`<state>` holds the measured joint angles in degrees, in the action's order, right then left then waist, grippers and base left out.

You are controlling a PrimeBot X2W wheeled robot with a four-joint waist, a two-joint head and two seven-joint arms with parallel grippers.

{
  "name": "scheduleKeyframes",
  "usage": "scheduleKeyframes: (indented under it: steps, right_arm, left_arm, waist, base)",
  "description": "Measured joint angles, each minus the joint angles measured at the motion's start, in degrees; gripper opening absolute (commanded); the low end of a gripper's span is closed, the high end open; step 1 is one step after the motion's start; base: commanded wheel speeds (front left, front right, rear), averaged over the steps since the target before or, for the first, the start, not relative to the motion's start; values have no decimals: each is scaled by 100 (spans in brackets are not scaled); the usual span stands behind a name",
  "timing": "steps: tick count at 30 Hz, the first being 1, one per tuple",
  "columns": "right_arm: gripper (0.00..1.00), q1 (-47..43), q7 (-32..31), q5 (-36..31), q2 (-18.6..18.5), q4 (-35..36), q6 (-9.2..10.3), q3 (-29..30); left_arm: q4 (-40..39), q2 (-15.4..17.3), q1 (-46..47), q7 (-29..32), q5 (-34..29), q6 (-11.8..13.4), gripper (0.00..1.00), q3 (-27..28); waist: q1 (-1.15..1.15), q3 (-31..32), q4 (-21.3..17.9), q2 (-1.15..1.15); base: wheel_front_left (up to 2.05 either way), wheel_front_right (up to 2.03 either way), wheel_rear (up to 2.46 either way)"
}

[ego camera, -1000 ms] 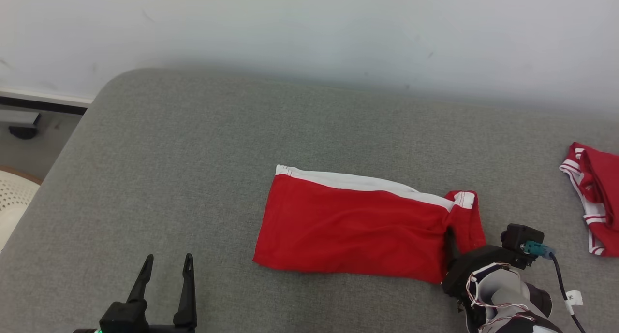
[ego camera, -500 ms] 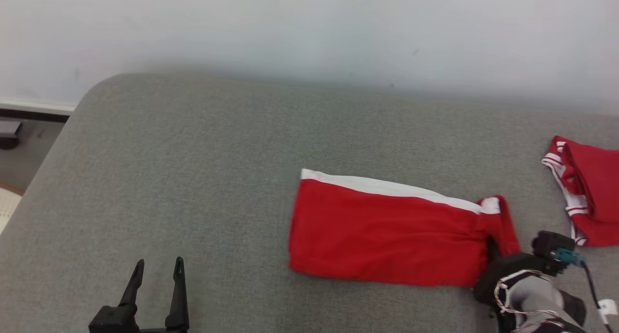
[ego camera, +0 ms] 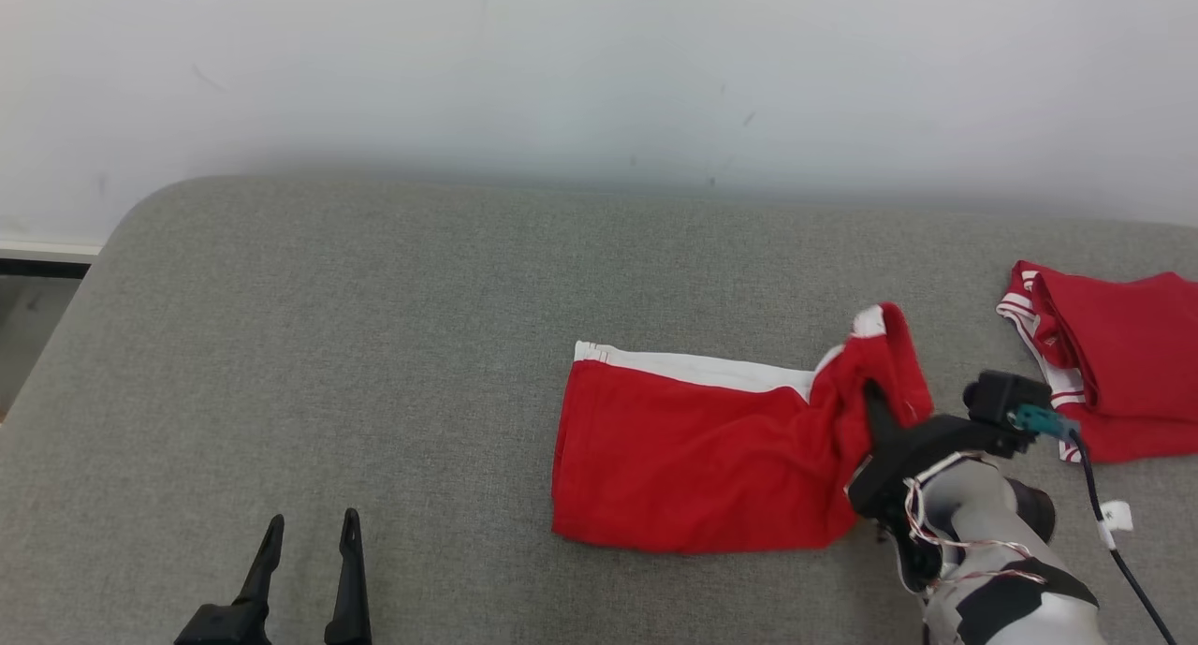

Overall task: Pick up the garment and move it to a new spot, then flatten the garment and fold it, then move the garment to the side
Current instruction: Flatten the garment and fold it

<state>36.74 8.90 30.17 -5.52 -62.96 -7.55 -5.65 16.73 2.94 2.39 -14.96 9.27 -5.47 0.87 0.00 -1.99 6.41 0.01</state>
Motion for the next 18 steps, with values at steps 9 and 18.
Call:
scheduleKeyframes:
  steps: [9,18]
  right_arm:
    - [0,-39,-625,1245,178,1183,0,-929]
    - [0,160,-535,1831,253,1000,0,-1659]
  left_arm:
    - [19,0,4,0,97,42,100,-138]
    - [104,-3,192,-1,216,52,100,-470]
  waist:
    - [0,-24,148,0]
    - [0,-133,515,0]
  base:
    - [0,0,0]
    - [0,0,0]
